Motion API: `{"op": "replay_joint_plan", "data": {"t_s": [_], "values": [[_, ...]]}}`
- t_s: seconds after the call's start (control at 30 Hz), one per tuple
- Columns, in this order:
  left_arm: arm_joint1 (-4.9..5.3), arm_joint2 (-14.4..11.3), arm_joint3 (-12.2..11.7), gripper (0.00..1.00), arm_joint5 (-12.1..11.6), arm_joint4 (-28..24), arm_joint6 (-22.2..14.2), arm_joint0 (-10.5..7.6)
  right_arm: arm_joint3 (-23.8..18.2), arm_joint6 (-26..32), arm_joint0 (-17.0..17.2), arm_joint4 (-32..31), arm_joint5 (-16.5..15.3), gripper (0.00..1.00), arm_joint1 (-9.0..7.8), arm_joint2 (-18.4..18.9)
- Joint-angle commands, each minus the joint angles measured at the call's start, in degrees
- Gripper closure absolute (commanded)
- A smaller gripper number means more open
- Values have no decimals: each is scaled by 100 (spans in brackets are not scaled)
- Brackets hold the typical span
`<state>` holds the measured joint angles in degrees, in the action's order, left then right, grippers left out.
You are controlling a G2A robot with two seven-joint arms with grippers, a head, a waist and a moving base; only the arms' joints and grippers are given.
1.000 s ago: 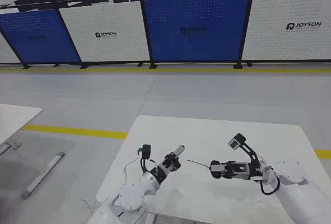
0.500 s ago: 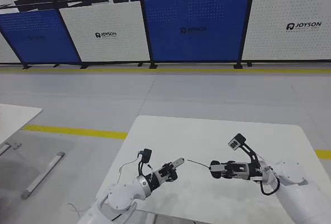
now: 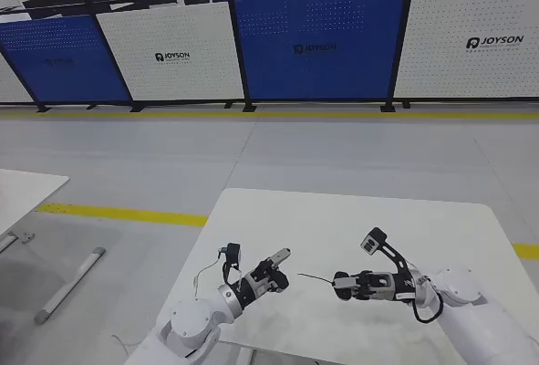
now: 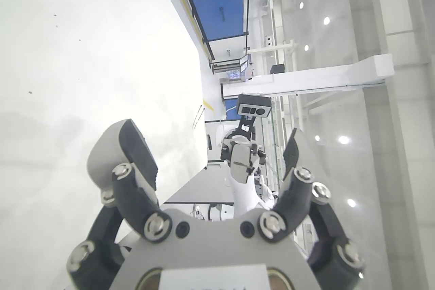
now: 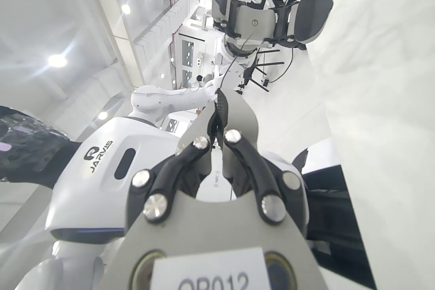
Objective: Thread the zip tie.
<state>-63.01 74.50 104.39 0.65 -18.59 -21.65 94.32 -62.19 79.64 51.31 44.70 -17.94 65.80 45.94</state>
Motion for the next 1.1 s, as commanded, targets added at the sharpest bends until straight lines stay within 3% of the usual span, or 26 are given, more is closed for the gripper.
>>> {"op": "replay_joint_plan", "data": {"t_s": [0.0, 0.1, 0.23, 0.37, 0.47, 0.77, 0.87, 1.07], "values": [[0, -1, 1, 0, -2, 2, 1, 0, -3, 0, 2, 1, -3, 100, 0, 2], [0, -1, 1, 0, -2, 2, 1, 0, -3, 0, 2, 1, -3, 100, 0, 2], [0, -1, 1, 0, -2, 2, 1, 0, -283, -279, 29, -503, 184, 100, -30, 9], [0, -1, 1, 0, -2, 2, 1, 0, -246, 0, -1, -245, 266, 100, -74, 198], [0, -1, 1, 0, -2, 2, 1, 0, -96, 0, -163, -158, 489, 100, -80, 123], [0, -1, 1, 0, -2, 2, 1, 0, -96, 0, -163, -158, 489, 100, -80, 123], [-2, -7, 5, 0, -7, 0, 12, -2, -212, -265, -85, -292, 523, 100, -77, 121], [-39, -320, 240, 0, 22, 47, 124, 23, -114, -188, -116, -39, 585, 100, -11, 150]]}}
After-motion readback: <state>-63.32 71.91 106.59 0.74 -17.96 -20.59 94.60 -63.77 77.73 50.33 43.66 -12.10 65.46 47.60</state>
